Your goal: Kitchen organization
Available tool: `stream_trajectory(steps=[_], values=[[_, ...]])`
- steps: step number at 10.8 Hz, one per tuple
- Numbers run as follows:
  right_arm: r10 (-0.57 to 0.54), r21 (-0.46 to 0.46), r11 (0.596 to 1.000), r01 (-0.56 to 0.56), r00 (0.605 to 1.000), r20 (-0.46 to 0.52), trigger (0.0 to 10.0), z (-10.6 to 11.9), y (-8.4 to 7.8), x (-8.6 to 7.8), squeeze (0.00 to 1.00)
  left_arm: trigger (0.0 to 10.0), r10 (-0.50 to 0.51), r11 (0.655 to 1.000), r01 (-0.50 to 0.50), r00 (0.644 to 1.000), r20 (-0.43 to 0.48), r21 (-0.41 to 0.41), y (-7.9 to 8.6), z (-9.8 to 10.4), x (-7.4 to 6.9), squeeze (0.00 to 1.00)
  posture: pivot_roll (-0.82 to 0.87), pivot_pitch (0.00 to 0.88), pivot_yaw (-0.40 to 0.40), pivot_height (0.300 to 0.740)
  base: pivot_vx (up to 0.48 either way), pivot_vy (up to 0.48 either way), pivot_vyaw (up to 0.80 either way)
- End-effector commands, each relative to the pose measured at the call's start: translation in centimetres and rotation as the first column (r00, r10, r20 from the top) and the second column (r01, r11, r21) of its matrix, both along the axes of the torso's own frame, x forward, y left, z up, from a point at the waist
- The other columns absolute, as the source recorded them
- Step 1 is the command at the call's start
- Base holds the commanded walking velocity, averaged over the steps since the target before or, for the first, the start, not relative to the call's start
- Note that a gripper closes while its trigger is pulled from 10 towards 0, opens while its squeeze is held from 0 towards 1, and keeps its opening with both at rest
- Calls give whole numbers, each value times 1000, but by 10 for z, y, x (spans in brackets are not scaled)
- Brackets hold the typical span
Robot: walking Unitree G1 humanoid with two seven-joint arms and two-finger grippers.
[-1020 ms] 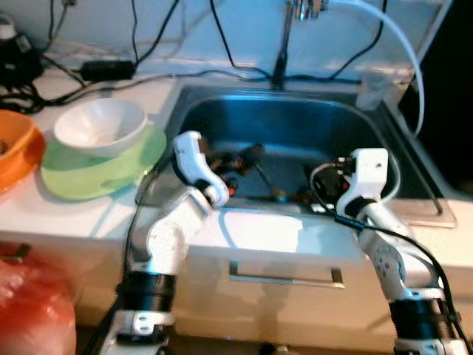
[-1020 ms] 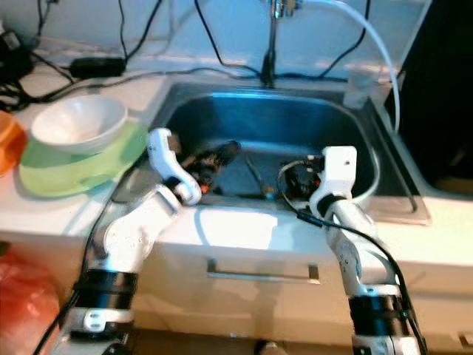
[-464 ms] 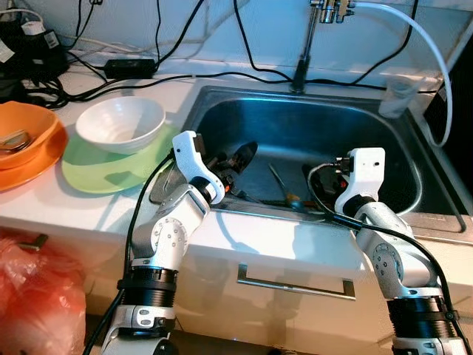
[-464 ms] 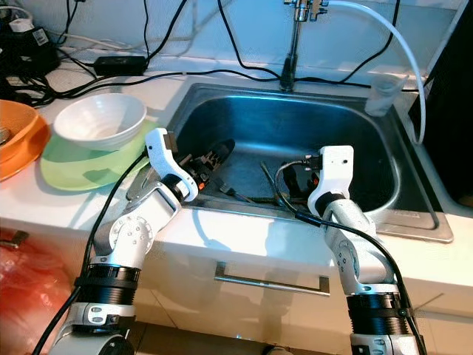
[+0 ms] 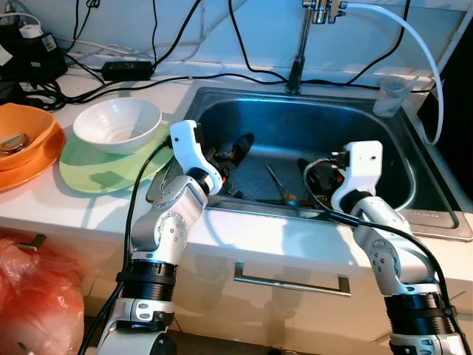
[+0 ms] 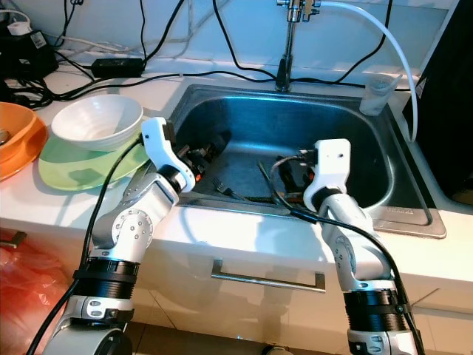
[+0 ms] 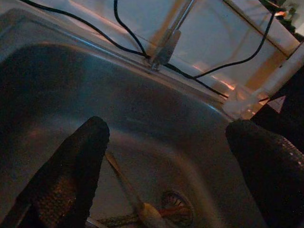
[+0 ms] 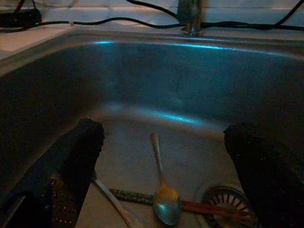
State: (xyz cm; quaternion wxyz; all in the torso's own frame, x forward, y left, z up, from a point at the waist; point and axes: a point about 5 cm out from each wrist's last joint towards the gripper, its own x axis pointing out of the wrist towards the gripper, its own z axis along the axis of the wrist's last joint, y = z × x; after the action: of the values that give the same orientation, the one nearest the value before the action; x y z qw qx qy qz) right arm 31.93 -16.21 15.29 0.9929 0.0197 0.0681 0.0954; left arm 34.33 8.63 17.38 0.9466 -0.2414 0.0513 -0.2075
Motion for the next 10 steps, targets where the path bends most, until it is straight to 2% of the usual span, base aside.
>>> stream_trajectory(steps=[1,4,5,6,8,9,10], values=[[13,-6,1000,-12,1000,15,10000,6,3,0,0,10000,13,999,-13,1000,18,32,1,3,1,0,-52,0,39,740,0,0,0],[28,-25,999,-28,999,18,10000,6,5,0,0,10000,37,999,-39,998,52,38,2,8,3,0,-52,0,39,740,0,0,0],[24,-18,1000,-23,1000,20,10000,6,5,0,0,10000,100,993,-104,992,72,49,12,10,6,0,-52,0,39,740,0,0,0],[24,-5,1000,-24,999,23,10000,7,5,-1,0,10000,189,972,-206,971,149,110,28,17,10,0,-51,0,37,740,0,0,0],[71,-12,997,-70,997,31,10000,12,12,-3,0,10000,307,915,-352,924,226,197,52,23,15,0,-47,0,31,740,0,0,0],[96,-32,995,-95,995,36,10000,14,16,-4,0,10000,337,894,-390,909,246,218,58,24,16,0,-45,0,30,740,0,0,0],[141,-49,989,-138,989,54,10000,19,23,-5,0,10000,357,855,-440,883,305,273,63,26,14,0,-41,0,27,740,0,0,0]])
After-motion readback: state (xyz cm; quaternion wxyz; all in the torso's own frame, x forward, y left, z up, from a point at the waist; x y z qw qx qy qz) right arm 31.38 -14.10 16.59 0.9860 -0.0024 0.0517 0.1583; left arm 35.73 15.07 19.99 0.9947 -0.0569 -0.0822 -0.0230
